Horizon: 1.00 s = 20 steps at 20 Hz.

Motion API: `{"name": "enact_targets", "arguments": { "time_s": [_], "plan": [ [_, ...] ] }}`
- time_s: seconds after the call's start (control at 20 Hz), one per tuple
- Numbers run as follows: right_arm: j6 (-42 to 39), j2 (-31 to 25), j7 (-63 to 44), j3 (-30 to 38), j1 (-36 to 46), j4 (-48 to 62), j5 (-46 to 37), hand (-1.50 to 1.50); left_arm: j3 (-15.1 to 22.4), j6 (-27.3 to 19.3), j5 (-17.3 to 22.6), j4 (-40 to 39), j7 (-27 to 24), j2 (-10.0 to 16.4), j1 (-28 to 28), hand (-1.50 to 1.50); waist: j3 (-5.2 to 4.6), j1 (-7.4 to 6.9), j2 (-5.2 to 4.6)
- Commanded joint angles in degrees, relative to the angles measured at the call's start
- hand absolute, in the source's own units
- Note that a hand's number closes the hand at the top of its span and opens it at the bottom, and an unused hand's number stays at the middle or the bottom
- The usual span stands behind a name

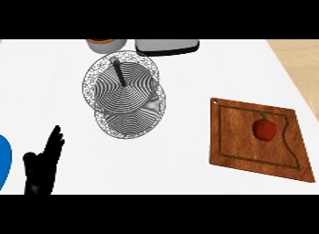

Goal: Pick the bell pepper from the cutting board and place it in the tiered basket

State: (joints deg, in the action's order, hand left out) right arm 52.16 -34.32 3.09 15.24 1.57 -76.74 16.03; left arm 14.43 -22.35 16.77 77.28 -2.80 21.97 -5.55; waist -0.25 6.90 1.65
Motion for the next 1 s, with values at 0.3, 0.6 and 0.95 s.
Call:
{"name": "enact_targets", "arguments": {
  "time_s": [0.3,0.6,0.95],
  "plan": [
    [8.55,-0.44,-21.93,-15.14,-18.68,-16.99,-8.54,-1.50,3.35,-1.27,-3.19,1.49,-0.10,-2.36,1.75,0.00,-0.46,-5.60,-1.77],
    [3.43,-12.29,-38.06,-22.02,-25.93,-17.98,-14.56,-1.50,5.22,-1.48,-4.40,1.90,0.72,-3.58,3.00,0.00,-0.68,-7.57,-2.63],
    [1.75,-23.08,-62.16,-23.72,-22.88,-20.99,-23.25,-1.50,5.62,0.70,-4.52,0.97,0.55,-2.94,4.04,0.00,-0.62,-9.97,-2.75]
  ]
}}
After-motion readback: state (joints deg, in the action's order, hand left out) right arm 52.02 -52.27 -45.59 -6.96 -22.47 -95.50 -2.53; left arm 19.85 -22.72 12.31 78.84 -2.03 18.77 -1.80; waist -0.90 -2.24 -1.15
